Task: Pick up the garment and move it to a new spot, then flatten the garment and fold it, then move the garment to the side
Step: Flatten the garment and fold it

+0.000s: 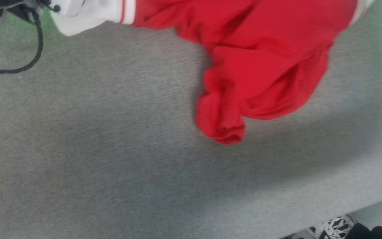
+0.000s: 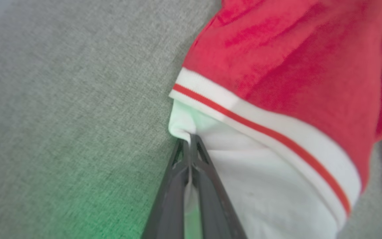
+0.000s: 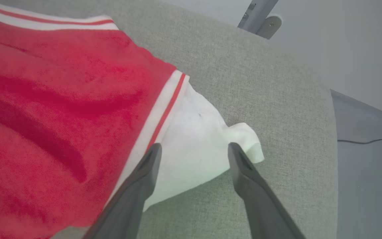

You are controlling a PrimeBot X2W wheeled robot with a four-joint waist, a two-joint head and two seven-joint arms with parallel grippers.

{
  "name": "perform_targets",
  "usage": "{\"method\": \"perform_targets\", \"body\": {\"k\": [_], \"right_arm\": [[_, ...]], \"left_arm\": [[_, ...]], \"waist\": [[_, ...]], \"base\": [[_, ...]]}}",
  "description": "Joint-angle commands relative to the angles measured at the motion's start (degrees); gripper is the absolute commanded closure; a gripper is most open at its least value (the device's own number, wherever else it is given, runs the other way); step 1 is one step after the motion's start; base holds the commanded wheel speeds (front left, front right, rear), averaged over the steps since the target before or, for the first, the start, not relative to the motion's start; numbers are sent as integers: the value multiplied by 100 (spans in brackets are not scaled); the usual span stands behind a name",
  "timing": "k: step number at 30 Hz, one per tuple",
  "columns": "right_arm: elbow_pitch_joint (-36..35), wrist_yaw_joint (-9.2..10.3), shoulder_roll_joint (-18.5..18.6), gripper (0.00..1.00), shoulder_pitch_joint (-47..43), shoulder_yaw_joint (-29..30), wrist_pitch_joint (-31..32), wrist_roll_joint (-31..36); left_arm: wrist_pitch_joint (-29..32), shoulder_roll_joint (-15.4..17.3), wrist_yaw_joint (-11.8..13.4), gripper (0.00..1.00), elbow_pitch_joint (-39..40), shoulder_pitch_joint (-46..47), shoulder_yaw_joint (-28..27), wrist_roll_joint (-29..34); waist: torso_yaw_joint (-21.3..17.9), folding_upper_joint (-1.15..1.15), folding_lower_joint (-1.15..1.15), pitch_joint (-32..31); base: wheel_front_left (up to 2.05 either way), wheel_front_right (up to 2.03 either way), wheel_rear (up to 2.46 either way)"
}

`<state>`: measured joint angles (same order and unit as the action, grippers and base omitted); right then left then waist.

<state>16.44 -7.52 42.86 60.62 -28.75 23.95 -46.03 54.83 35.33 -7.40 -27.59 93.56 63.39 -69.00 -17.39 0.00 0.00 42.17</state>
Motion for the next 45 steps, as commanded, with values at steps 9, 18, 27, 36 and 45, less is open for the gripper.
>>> {"method": "perform_targets", "body": {"k": [9,18,27,36,45], "right_arm": [[1282,6,134,0,1256,-1022,50,-344],[1960,2,-11,100,1576,-1945,566,-966],[2009,8,200,100,1999,-1917,-162,-1387],[1891,8,521,100,2004,-1440,-1512,-1807],[3256,9,-146,100,3207,-866,-2344,-1220]], "left_arm": [[-191,-126,10,100,74,-49,685,-182],[-498,-144,24,100,77,-18,913,-440],[-1700,-364,16,100,110,94,704,-727],[-3866,-289,-4,100,2,86,306,-750],[-5494,-370,2,100,-1206,752,-186,-466]], "waist": [[452,0,0,536],[542,0,0,590],[732,0,0,295],[1112,0,0,-377],[1266,0,0,-607]], "base": [[0,0,0],[0,0,0],[0,0,0],[0,0,0],[0,0,0]]}}
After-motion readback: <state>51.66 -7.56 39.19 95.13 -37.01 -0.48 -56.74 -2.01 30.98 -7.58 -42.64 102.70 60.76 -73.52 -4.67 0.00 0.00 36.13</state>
